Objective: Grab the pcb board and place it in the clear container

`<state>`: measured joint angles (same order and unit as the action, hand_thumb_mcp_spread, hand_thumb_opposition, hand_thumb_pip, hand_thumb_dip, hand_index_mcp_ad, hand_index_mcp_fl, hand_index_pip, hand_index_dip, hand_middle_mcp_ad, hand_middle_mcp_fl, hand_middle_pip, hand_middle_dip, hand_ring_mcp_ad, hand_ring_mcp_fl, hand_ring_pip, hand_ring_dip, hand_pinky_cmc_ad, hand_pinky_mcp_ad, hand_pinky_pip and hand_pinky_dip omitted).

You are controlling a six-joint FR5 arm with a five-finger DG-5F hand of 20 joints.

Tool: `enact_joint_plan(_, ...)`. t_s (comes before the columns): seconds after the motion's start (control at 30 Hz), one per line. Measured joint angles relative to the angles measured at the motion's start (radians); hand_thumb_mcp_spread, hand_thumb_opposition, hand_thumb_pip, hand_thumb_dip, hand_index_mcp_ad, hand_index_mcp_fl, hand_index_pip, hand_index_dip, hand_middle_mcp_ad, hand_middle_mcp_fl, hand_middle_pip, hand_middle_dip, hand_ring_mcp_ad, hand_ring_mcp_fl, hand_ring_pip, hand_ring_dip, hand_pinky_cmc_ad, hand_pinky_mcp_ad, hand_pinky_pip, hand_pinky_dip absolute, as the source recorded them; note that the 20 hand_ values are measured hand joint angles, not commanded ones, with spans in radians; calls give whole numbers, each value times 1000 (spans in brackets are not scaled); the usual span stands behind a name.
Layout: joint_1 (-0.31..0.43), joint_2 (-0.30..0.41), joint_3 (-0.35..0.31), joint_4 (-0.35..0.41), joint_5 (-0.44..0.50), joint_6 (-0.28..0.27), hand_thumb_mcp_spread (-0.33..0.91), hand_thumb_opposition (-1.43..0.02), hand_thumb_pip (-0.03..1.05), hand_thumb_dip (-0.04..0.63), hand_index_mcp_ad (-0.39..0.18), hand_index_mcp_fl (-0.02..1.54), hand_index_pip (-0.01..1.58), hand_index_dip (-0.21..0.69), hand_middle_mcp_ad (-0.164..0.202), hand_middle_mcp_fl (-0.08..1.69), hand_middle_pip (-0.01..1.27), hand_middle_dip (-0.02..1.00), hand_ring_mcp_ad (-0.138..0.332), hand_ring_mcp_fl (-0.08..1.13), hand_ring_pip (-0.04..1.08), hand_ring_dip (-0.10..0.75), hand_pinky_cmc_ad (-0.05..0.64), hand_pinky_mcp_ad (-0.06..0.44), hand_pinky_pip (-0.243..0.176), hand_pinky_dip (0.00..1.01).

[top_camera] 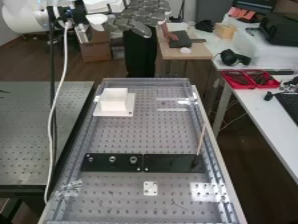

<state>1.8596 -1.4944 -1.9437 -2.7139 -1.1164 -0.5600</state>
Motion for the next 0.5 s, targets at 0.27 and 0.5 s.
enact_joint_plan(0.27, 3, 2, -2, 5, 4, 0, 258, -742, 394, 96, -40, 106, 99, 239, 70, 0, 133, 110, 237, -3, 91, 21, 309, 199, -122, 702)
enact_joint_plan(0.5, 5, 2, -4, 7, 9, 4, 258, -742, 396, 96, -40, 106, 99, 239, 70, 2, 133, 110, 237, -3, 91, 21, 309, 199, -122, 702)
